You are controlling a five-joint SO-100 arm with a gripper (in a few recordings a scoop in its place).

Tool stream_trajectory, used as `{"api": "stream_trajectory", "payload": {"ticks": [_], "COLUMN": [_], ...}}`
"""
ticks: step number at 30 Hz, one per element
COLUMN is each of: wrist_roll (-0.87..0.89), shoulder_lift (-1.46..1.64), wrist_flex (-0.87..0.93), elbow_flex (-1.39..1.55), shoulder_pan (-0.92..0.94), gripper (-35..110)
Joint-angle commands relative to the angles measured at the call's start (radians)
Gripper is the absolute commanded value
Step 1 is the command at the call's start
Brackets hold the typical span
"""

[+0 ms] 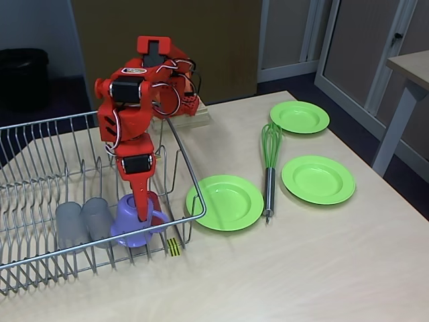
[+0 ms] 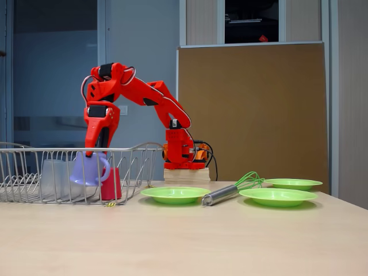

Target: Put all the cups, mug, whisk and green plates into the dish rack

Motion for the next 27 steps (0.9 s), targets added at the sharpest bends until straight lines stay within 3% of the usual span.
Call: {"api": "stream_trajectory", "payload": {"ticks": [1, 20, 27], "wrist_roll": [-0.018, -0.018, -0.034], "shoulder_lift": [0.012, -0.066, -0.075], "wrist_flex": [-0.002, 0.011, 0.028], "elbow_flex": [-0.04, -0.081, -0.091], "shoulder_pan": [-0.002, -0.014, -0.018], "gripper": [11, 12, 21]}}
